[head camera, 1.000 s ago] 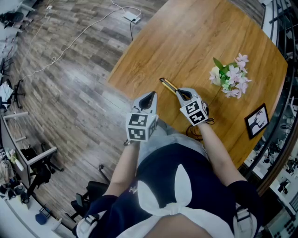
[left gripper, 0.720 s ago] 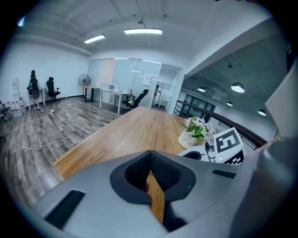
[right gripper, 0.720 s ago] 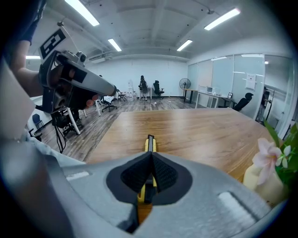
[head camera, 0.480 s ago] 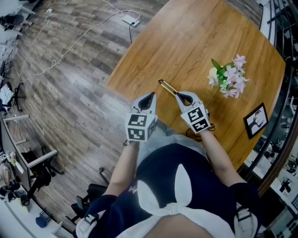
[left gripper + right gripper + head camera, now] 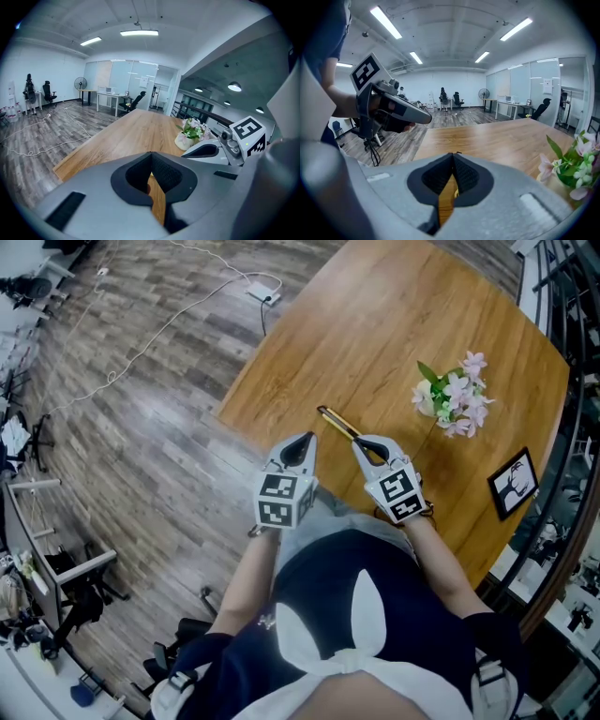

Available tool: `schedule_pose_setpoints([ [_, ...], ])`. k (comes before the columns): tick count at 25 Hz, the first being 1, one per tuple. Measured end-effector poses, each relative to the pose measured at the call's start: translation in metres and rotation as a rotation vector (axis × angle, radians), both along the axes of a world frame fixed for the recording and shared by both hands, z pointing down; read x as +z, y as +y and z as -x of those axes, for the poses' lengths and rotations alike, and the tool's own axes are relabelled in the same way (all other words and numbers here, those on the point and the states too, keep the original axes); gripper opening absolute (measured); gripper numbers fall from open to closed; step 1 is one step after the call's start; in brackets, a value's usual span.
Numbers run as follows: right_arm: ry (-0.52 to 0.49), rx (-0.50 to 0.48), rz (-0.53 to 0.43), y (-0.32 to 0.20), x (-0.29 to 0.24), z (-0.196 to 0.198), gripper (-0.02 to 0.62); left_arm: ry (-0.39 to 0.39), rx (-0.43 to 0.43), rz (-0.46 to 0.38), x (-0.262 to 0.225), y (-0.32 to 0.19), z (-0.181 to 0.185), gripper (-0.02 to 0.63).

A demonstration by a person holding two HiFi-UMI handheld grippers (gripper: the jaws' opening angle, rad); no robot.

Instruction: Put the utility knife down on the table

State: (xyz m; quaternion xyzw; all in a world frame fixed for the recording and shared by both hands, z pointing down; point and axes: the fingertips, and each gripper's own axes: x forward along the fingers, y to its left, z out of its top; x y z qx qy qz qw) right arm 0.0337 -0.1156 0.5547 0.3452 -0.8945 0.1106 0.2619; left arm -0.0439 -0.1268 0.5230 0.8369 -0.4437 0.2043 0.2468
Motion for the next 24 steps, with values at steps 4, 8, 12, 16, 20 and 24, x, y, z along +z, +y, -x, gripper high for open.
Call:
schedule_pose_setpoints([
  [4, -0.018, 0.030, -0.010, 0.003, -0.009, -0.006, -0.003, -0.001, 0.014, -0.008, -0.004, 0.005, -0.007, 0.017],
  [8, -0.019, 0.053, -0.021, 0.007, -0.018, -0.008, -0.003, 0.002, 0.038, -0.012, -0.006, 0.013, -0.012, 0.017],
  [12, -0.024, 0.064, -0.027, 0.010, -0.023, -0.010, -0.003, 0.003, 0.055, -0.021, -0.009, 0.016, -0.017, 0.017],
  [16, -0.024, 0.072, -0.037, 0.011, -0.022, -0.012, -0.003, 0.004, 0.060, -0.024, -0.010, 0.018, -0.019, 0.017],
  [20, -0.020, 0.075, -0.032, 0.013, -0.022, -0.014, -0.003, -0.001, 0.058, -0.028, -0.013, 0.019, -0.020, 0.017],
  [24, -0.009, 0.078, -0.026, 0.014, -0.021, -0.016, -0.003, 0.000, 0.060, -0.026, -0.013, 0.022, -0.021, 0.017],
])
